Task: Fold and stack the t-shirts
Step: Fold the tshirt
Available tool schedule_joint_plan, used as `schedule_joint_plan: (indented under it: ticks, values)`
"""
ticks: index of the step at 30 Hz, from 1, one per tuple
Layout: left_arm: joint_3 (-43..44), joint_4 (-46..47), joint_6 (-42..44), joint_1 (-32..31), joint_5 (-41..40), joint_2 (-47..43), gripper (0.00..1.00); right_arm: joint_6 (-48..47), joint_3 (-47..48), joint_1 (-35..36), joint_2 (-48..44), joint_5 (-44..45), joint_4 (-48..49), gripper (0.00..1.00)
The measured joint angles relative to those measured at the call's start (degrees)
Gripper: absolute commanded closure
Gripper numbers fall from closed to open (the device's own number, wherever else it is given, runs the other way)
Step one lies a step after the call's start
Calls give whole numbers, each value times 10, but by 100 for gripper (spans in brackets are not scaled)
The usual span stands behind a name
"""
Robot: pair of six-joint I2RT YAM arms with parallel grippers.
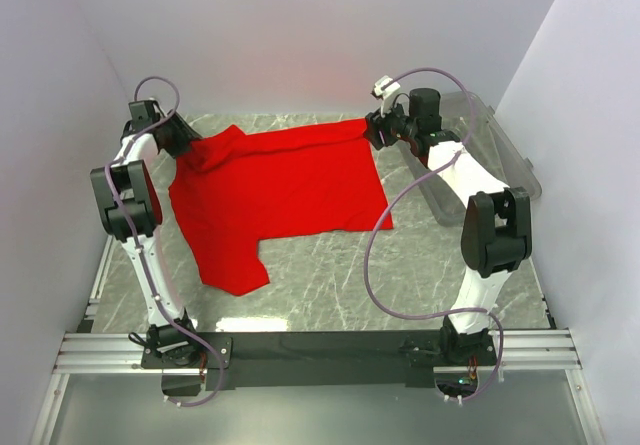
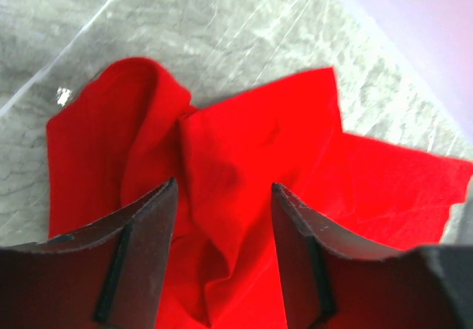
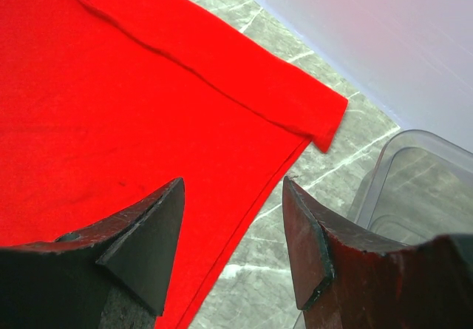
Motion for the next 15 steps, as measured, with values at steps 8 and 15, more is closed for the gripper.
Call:
schedule_joint_plan:
  ticks: [8,15]
  values:
    - [31,11,-25,-2,-3,40,47,0,0,0,0,0,0,38]
    - [39,9,-34,-4,-12,55,59,0,0,0,0,0,0,38]
